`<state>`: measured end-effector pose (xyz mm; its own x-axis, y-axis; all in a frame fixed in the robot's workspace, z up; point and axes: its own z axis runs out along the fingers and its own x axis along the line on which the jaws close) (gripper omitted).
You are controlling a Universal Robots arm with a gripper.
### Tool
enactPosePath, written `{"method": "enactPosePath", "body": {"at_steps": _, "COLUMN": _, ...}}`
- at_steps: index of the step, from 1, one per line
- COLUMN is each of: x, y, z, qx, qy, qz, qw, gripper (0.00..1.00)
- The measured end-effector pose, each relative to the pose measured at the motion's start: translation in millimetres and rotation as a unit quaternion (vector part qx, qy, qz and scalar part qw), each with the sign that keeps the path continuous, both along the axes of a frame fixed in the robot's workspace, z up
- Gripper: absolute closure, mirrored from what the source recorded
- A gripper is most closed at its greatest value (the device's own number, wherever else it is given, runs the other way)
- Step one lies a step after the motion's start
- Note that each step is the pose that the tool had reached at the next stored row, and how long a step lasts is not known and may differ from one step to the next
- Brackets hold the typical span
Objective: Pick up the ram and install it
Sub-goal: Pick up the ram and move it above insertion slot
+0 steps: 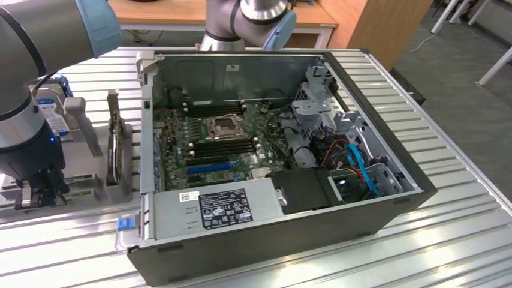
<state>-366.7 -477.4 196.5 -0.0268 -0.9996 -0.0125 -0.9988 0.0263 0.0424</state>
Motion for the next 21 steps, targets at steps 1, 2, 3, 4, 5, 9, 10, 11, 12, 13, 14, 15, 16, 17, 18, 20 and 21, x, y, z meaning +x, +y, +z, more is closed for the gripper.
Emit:
{"method": "enactPosePath", "body": {"at_steps": 1, "x": 0.0, "y": 0.0, "z": 0.1, "qx": 0.0000, "qy": 0.0000, "qz": 0.001, "qw": 1.0000, "gripper": 0.71}}
{"method": "enactPosePath", "body": {"at_steps": 2, "x": 0.0, "y": 0.0, "z": 0.1, "qx": 0.0000, "qy": 0.0000, "qz": 0.003, "qw": 1.0000, "gripper": 0.71}}
{"method": "enactPosePath", "body": {"at_steps": 3, "x": 0.0, "y": 0.0, "z": 0.1, "qx": 0.0001, "qy": 0.0000, "qz": 0.005, "qw": 1.0000, "gripper": 0.71}}
{"method": "enactPosePath", "body": {"at_steps": 4, "x": 0.0, "y": 0.0, "z": 0.2, "qx": 0.0001, "qy": 0.0000, "qz": 0.006, "qw": 1.0000, "gripper": 0.71}}
{"method": "enactPosePath", "body": {"at_steps": 5, "x": 0.0, "y": 0.0, "z": 0.2, "qx": 0.0000, "qy": 0.0000, "qz": 0.008, "qw": 1.0000, "gripper": 0.71}}
{"method": "enactPosePath", "body": {"at_steps": 9, "x": 0.0, "y": 0.0, "z": 0.2, "qx": 0.0000, "qy": 0.0000, "qz": 0.010, "qw": 0.9999, "gripper": 0.71}}
{"method": "enactPosePath", "body": {"at_steps": 10, "x": 0.0, "y": 0.0, "z": 0.7, "qx": 0.0000, "qy": 0.0001, "qz": 0.010, "qw": 0.9999, "gripper": 0.71}}
{"method": "enactPosePath", "body": {"at_steps": 11, "x": 0.0, "y": 0.0, "z": 1.9, "qx": 0.0000, "qy": 0.0001, "qz": 0.010, "qw": 0.9999, "gripper": 0.71}}
{"method": "enactPosePath", "body": {"at_steps": 12, "x": 0.0, "y": 0.0, "z": 3.1, "qx": 0.0000, "qy": 0.0000, "qz": 0.010, "qw": 0.9999, "gripper": 0.71}}
{"method": "enactPosePath", "body": {"at_steps": 13, "x": 0.0, "y": 0.0, "z": 4.6, "qx": 0.0000, "qy": 0.0000, "qz": 0.010, "qw": 0.9999, "gripper": 0.71}}
{"method": "enactPosePath", "body": {"at_steps": 14, "x": 0.0, "y": 0.0, "z": 5.7, "qx": 0.0000, "qy": 0.0000, "qz": 0.010, "qw": 0.9999, "gripper": 0.71}}
{"method": "enactPosePath", "body": {"at_steps": 15, "x": 0.0, "y": 0.1, "z": 5.9, "qx": 0.0001, "qy": -0.0001, "qz": 0.010, "qw": 0.9999, "gripper": 0.71}}
{"method": "enactPosePath", "body": {"at_steps": 16, "x": 0.0, "y": 0.0, "z": 5.9, "qx": 0.0001, "qy": -0.0001, "qz": 0.010, "qw": 0.9999, "gripper": 0.71}}
{"method": "enactPosePath", "body": {"at_steps": 17, "x": 0.0, "y": 0.1, "z": 5.9, "qx": 0.0001, "qy": -0.0002, "qz": 0.010, "qw": 0.9999, "gripper": 0.71}}
{"method": "enactPosePath", "body": {"at_steps": 18, "x": 0.0, "y": 0.0, "z": 5.9, "qx": 0.0001, "qy": -0.0001, "qz": 0.010, "qw": 0.9999, "gripper": 0.71}}
{"method": "enactPosePath", "body": {"at_steps": 20, "x": 0.0, "y": 0.0, "z": 6.0, "qx": 0.0000, "qy": 0.0000, "qz": 0.010, "qw": 0.9999, "gripper": 0.71}}
{"method": "enactPosePath", "body": {"at_steps": 21, "x": 0.0, "y": 0.0, "z": 6.0, "qx": 0.0000, "qy": 0.0000, "qz": 0.010, "qw": 0.9999, "gripper": 0.71}}
